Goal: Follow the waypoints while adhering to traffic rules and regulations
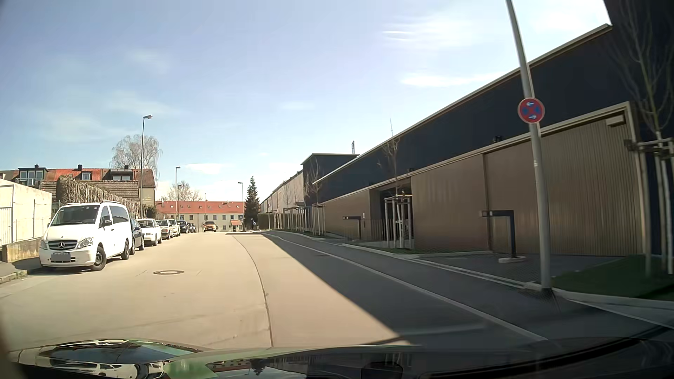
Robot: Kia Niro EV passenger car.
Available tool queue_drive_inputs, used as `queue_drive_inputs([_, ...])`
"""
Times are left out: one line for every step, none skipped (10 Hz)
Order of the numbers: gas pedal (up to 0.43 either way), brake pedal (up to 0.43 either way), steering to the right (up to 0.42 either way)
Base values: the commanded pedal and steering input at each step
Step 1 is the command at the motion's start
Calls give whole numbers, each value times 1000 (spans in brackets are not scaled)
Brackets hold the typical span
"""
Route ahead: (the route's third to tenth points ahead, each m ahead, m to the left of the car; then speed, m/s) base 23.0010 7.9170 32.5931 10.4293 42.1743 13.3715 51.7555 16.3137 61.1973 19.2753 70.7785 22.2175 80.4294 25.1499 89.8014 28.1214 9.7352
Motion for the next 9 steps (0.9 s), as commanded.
queue_drive_inputs([197,0,-99])
queue_drive_inputs([197,0,-99])
queue_drive_inputs([197,0,-95])
queue_drive_inputs([197,0,-93])
queue_drive_inputs([197,0,-87])
queue_drive_inputs([197,0,-78])
queue_drive_inputs([197,0,-72])
queue_drive_inputs([197,0,-68])
queue_drive_inputs([197,0,-66])
